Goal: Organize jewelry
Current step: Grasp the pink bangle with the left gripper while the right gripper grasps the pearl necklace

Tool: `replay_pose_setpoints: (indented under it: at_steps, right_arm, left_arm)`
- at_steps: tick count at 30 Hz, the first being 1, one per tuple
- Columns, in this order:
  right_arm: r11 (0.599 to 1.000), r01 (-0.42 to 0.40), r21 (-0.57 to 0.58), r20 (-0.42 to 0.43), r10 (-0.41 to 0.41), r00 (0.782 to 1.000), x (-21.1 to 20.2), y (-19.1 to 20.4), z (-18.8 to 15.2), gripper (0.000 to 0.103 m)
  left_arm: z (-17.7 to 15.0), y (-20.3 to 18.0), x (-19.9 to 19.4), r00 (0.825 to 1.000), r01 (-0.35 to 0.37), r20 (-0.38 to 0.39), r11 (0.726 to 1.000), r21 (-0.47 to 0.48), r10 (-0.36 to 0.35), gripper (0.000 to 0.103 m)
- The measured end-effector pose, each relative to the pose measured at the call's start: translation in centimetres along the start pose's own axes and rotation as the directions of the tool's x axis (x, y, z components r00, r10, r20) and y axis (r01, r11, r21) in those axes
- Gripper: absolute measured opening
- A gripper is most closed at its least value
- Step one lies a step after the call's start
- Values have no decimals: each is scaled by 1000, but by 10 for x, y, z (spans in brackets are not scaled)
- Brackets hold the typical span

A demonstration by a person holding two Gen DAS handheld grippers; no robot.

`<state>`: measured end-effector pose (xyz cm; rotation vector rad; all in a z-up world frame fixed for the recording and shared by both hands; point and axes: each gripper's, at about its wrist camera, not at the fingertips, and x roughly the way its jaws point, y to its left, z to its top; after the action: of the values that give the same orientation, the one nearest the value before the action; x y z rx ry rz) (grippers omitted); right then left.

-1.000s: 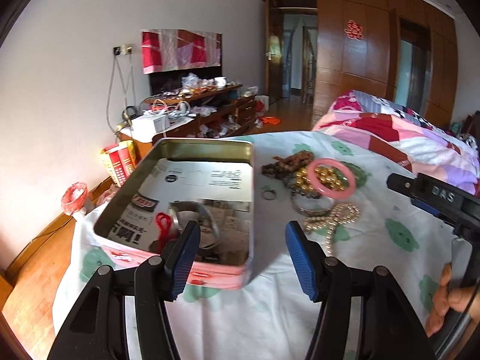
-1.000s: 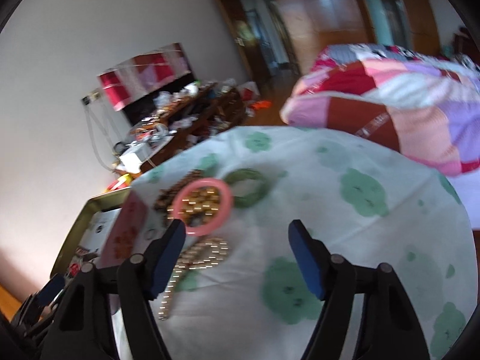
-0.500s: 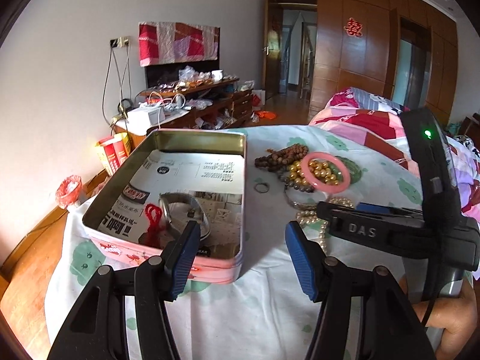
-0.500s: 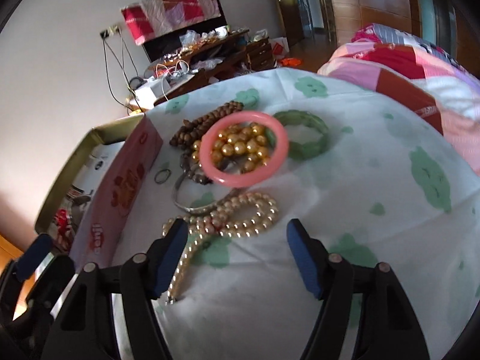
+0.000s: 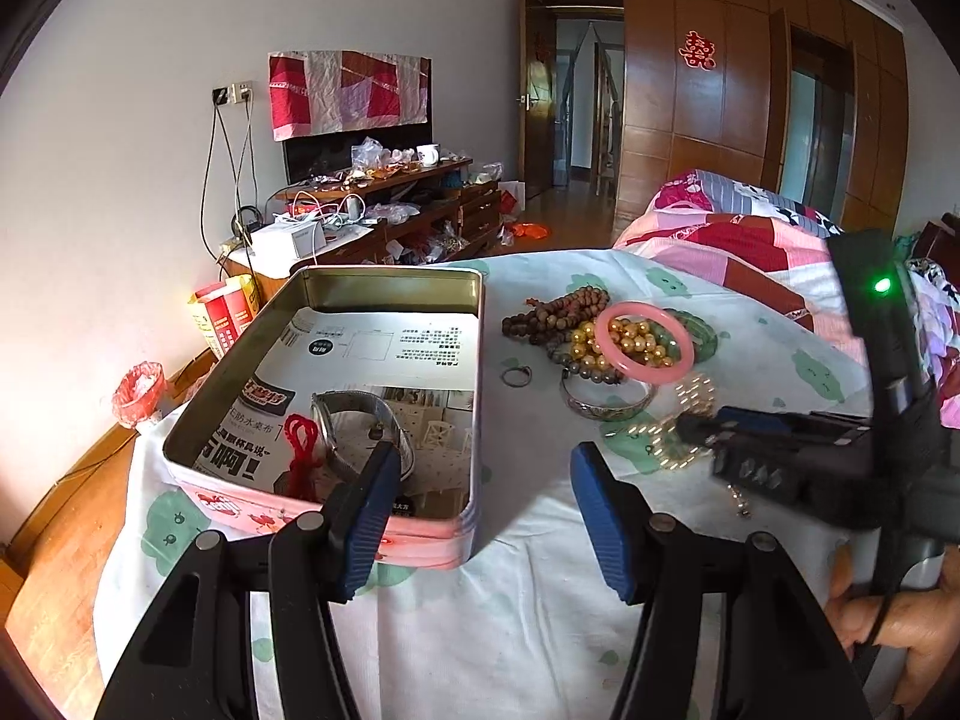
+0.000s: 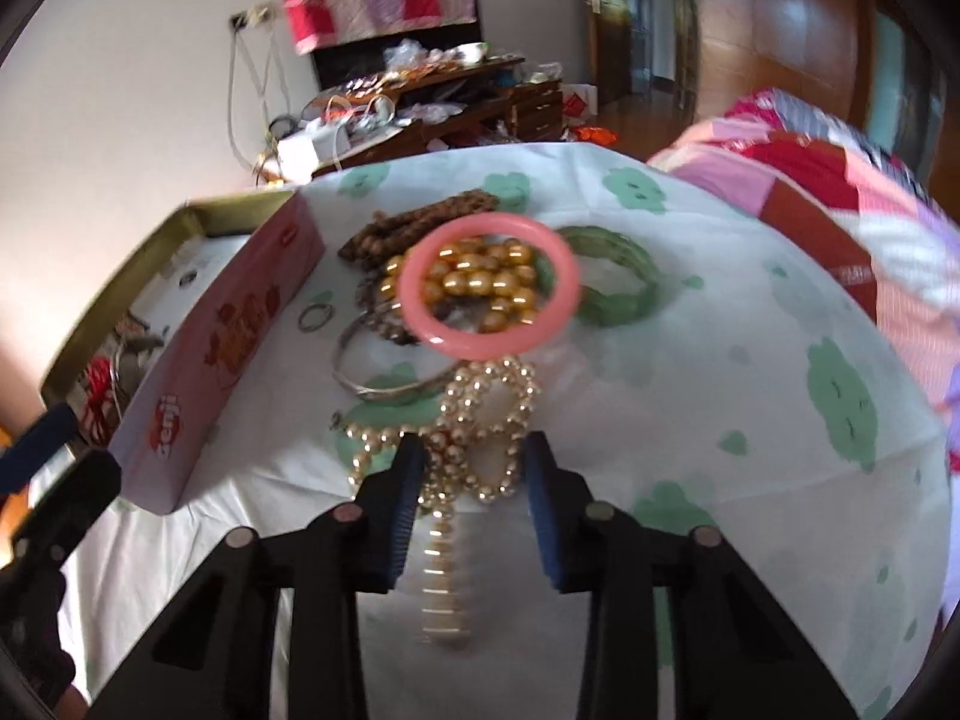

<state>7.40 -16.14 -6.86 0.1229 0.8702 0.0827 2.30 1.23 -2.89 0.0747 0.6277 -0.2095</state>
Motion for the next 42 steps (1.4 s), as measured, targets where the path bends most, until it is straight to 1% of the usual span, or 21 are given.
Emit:
replay_pose_setpoints:
  at_steps: [2,5,9,11,14,16,19,20,21,22,23,24,26,27,28,29,32,35,37,39,42]
  right_arm:
    - [998,-13,58,26,11,1000,-7,-12,-1,36]
    - [995,-18,98,87,9,996,-18,-20,2,36]
    - [988,-44,151,208,11,978,-43,-30,5,36]
    - [984,-26,177,244,-18,969,-49,-35,8,36]
    - [979,20,202,266,-75,961,-53,-40,11,36]
    - [972,25,232,279,-91,956,-55,-45,12,36]
    - [968,29,248,289,-103,952,-55,-51,14,36]
    - [968,34,248,289,-108,951,-54,-50,15,36]
    - [968,34,247,289,-107,951,-55,-51,15,36]
    - [968,33,247,289,-106,951,-55,-51,15,36]
    - [968,32,249,288,-106,952,-55,-51,14,36]
    - [967,31,252,287,-106,952,-55,-51,14,36]
    - [967,27,253,286,-102,953,-54,-51,14,36]
    - [967,26,255,287,-102,953,-55,-51,14,36]
    - [966,24,257,287,-101,952,-55,-50,13,36]
    - [965,19,262,288,-97,953,-55,-51,12,36]
    - [960,2,279,281,-83,956,-53,-54,11,36]
    - [956,-10,292,278,-75,958,-52,-57,10,36]
    - [955,-13,297,280,-74,957,-53,-58,10,36]
    - [953,-11,301,285,-79,955,-54,-60,10,36]
    - [951,-8,309,294,-88,952,-56,-60,10,36]
  left_arm:
    - [0,-2,1,1000,9,-4,1000,11,-9,60]
    - [3,-8,0,999,42,5,999,23,-42,60]
    - [14,-23,3,993,108,37,993,50,-110,60]
    - [22,-30,10,990,134,34,990,42,-135,60]
    - [38,-37,29,988,151,22,989,5,-151,60]
    - [47,-42,41,988,156,11,988,-11,-156,60]
    - [60,-49,65,992,128,-10,991,-32,-129,59]
    - [64,-51,71,992,122,-18,992,-38,-123,55]
    - [67,-54,81,991,127,-32,991,-45,-128,48]
    - [68,-56,87,991,126,-46,991,-46,-128,44]
    - [69,-59,95,990,120,-66,992,-42,-122,37]
    - [68,-62,104,989,109,-97,993,-35,-112,33]
    - [66,-64,117,984,102,-143,994,-40,-107,33]
    - [63,-65,125,978,106,-175,993,-52,-113,33]
    - [62,-64,129,974,117,-188,991,-65,-127,33]
    - [63,-64,129,974,117,-189,991,-65,-127,33]
    - [63,-66,128,970,144,-190,987,-67,-154,19]
    - [64,-65,125,965,177,-180,981,-79,-189,11]
    - [66,-65,121,967,190,-159,979,-71,-199,10]
    - [67,-66,114,974,183,-123,982,-56,-188,10]
    - [63,-67,96,979,193,-65,981,-28,-195,10]
